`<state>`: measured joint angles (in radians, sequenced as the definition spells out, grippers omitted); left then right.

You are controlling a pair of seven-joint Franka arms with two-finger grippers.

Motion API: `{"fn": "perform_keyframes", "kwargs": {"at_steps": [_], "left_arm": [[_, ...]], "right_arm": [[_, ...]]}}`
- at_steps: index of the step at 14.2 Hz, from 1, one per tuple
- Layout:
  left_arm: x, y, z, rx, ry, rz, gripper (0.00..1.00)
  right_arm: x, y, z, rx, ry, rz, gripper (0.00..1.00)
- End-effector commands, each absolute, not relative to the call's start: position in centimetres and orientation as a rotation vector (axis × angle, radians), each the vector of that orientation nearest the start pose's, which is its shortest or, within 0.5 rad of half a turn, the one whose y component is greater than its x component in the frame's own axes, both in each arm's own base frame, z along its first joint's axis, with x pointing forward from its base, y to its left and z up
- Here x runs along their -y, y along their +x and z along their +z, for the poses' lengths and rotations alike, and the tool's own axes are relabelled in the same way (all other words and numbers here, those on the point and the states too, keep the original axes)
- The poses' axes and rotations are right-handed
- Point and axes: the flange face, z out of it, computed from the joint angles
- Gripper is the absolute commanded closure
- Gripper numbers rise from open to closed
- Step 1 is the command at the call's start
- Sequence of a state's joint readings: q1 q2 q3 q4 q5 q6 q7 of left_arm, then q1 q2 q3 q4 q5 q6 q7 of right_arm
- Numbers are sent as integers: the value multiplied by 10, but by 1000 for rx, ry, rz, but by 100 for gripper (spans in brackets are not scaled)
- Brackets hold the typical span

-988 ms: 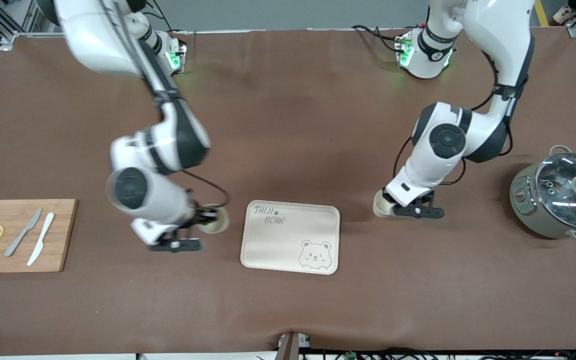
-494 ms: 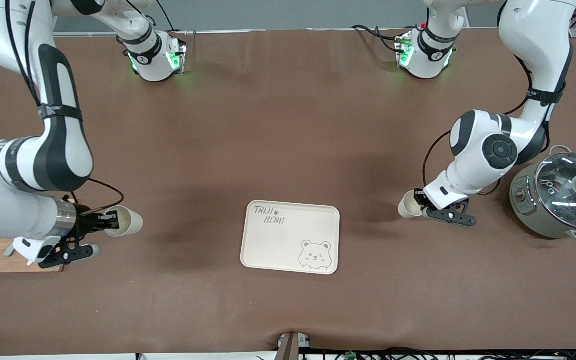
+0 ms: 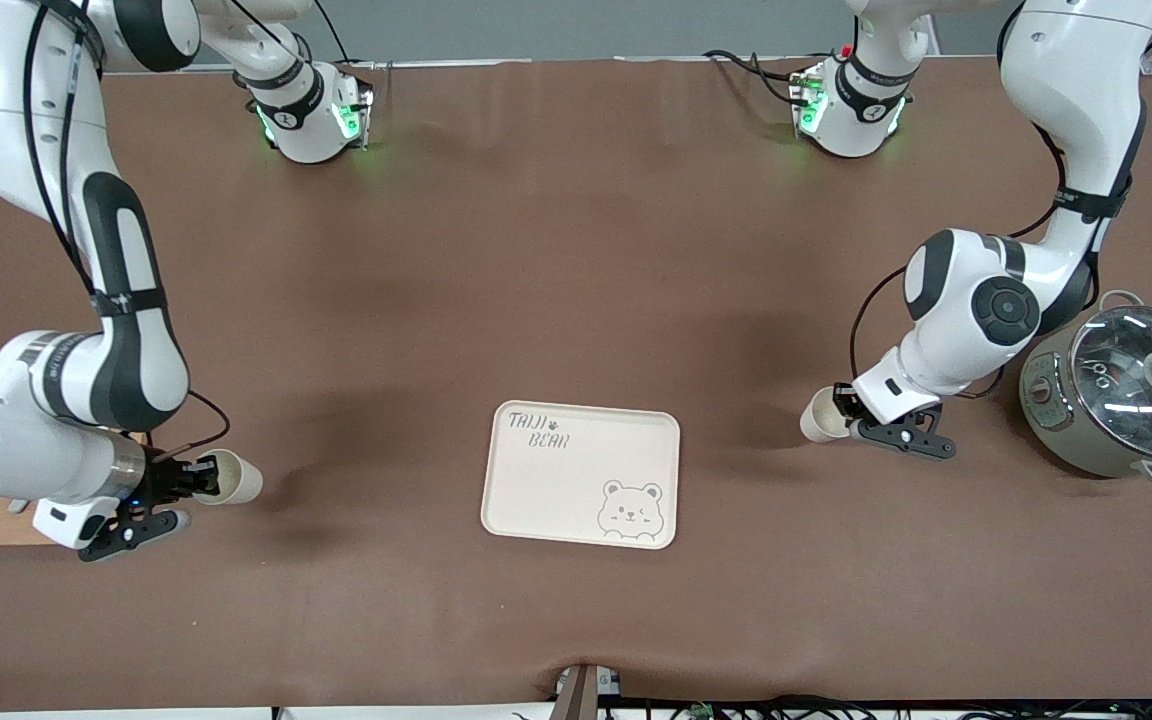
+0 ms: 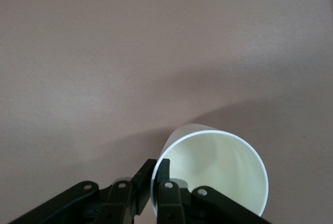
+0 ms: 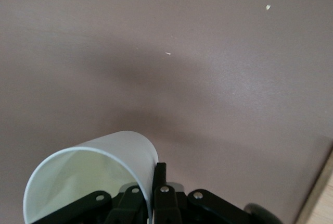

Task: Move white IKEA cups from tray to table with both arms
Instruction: 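Lower the right gripper's cup near the cutting board while the left gripper holds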

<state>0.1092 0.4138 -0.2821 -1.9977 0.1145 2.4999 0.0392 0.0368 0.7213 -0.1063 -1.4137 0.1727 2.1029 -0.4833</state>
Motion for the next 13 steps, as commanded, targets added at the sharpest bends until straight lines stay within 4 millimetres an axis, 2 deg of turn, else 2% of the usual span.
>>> {"fn": "perform_keyframes", "kwargs": {"at_steps": [1,4,11,12,13], "left_arm": [[89,615,253,-474,-3127,-235,100],[89,615,251,-471,-3128,-235,100],[92,614,244,-482,-3129,-229,100],[93,614,245,-483,-3128,-231,52],[98,614,246,-487,-3127,-236,1]], "right_arm": [[26,722,253,540,-3000,-1,100],[25,719,233,535,-3011,-31,100],[23,718,219,538,-3016,-41,100],[24,718,217,534,-3015,-39,100],[24,718,214,530,-3015,-42,100]]}}
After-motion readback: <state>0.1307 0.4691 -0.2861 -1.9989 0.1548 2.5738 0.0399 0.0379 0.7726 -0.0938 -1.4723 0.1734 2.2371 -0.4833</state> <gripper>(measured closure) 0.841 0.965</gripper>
